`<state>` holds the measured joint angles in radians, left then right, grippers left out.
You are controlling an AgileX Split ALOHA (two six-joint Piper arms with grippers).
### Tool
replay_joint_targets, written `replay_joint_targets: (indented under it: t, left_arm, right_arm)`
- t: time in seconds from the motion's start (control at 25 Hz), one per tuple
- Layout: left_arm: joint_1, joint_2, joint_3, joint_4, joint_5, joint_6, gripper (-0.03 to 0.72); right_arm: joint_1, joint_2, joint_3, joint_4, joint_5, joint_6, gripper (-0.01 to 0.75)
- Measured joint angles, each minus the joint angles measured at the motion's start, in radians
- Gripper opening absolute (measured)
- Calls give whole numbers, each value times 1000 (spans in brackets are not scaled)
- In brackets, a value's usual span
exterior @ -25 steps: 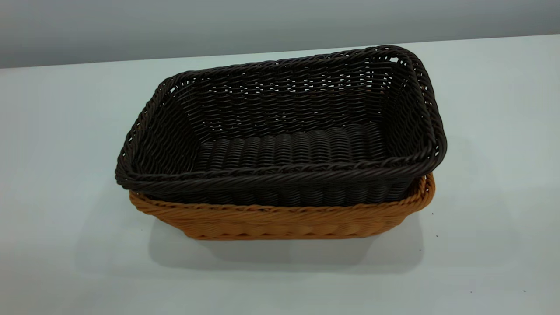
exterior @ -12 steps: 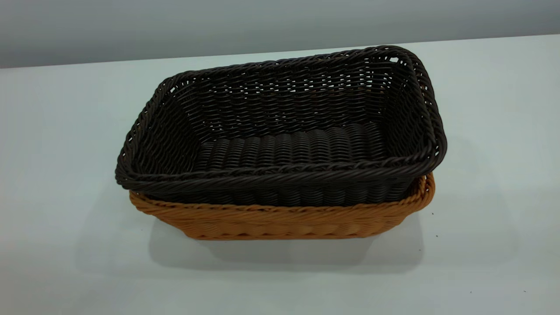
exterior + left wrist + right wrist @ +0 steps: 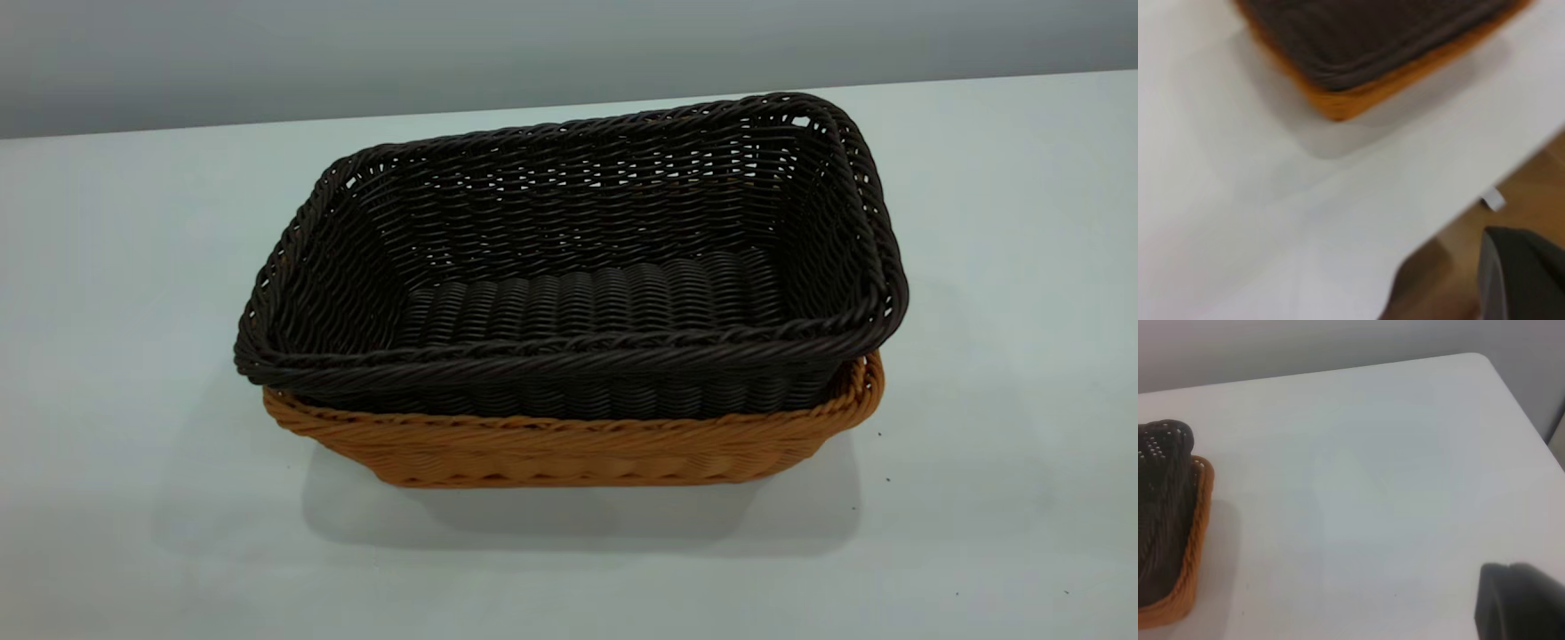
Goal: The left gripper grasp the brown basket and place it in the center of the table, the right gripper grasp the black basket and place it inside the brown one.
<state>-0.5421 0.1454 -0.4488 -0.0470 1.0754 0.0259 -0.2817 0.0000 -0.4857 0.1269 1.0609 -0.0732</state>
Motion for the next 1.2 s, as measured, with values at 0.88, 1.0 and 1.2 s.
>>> replay_joint_targets:
  t: [0.88, 1.0, 1.2]
  left_arm:
    - [631, -148, -1, 1, 1, 1, -1]
    - [631, -146, -1, 1, 1, 1, -1]
    - [629, -145, -1, 0, 1, 1, -1]
  right_arm:
    - [78, 0, 0, 0, 0, 1, 3]
    - [87, 0, 0, -1, 0, 1, 3]
    - [83, 0, 0, -3, 0, 1, 3]
